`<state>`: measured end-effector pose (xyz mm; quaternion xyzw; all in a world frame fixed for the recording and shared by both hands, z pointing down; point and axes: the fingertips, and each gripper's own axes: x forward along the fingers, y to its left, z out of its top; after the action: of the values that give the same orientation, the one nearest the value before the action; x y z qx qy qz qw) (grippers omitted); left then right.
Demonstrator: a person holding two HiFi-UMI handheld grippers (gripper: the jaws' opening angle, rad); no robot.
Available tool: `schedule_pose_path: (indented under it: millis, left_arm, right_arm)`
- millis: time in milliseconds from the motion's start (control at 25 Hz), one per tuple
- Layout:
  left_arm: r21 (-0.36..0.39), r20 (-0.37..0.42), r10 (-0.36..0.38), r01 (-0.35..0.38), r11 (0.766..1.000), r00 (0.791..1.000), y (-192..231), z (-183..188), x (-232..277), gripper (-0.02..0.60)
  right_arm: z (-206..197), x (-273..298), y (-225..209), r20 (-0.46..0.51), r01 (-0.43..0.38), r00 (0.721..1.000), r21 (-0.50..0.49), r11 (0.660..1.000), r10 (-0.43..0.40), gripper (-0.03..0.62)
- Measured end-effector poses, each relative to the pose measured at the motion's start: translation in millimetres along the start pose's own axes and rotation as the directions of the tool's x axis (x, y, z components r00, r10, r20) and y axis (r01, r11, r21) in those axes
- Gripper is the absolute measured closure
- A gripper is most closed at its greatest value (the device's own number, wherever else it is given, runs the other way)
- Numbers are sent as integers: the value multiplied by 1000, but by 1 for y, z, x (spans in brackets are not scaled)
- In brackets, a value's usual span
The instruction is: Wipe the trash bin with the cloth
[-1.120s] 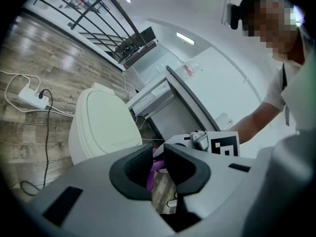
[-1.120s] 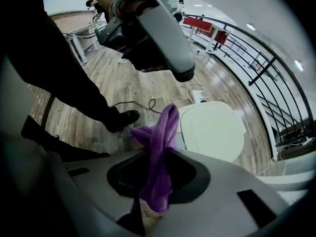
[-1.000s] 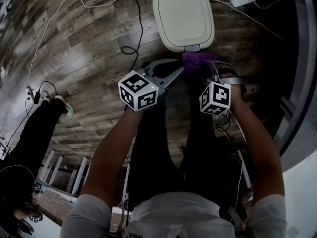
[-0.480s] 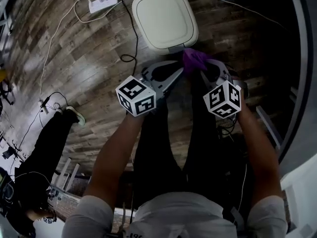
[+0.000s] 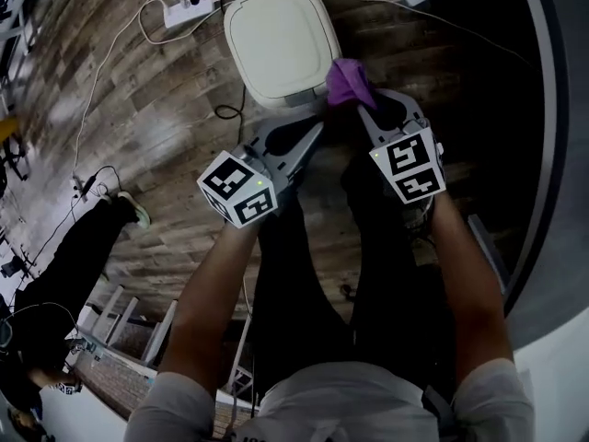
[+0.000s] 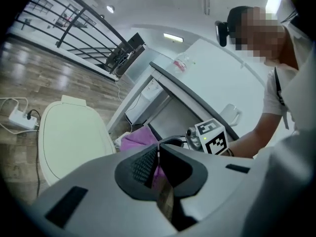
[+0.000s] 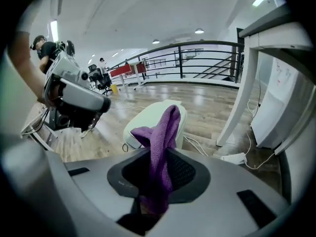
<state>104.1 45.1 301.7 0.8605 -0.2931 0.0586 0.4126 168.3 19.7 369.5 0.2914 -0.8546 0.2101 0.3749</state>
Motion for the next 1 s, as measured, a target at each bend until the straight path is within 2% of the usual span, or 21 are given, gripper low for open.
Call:
schedule_pose_path:
  millis: [200,400,600,720,800,880,1000]
  left_arm:
    - [67,2,125,-124,990,992,26,5,0,574]
    - [128,32,216,-218,968,976,58,14,-8,574]
    - [239,25,227,-226,944,974,87,1,-9,574]
    - [324,20,214,-209,923,977,99,11,-4,574]
    - [389,7,192,-180,904,981,103,25,7,574]
    - [471,-47,170,-128,873,984,103,30,22,574]
    - [605,-156,184,-54,795,970,112,21,48,574]
  right_arm:
    - [4,16,-39,65,5,998,64,998,-9,503]
    - [-11,31,-83,97,72,991,154,985,-88,503]
    - [-22,60,-106,134,136,977,196,971,-164,503]
    - [-20,84,-113,172,145,969,192,971,-179,503]
    - [-17,96,-121,204,150,961,184,971,-187,503]
    - [-16,110,-126,236,152,953,171,973,-191,503]
    - [-12,137,-130,291,132,941,161,978,-175,503]
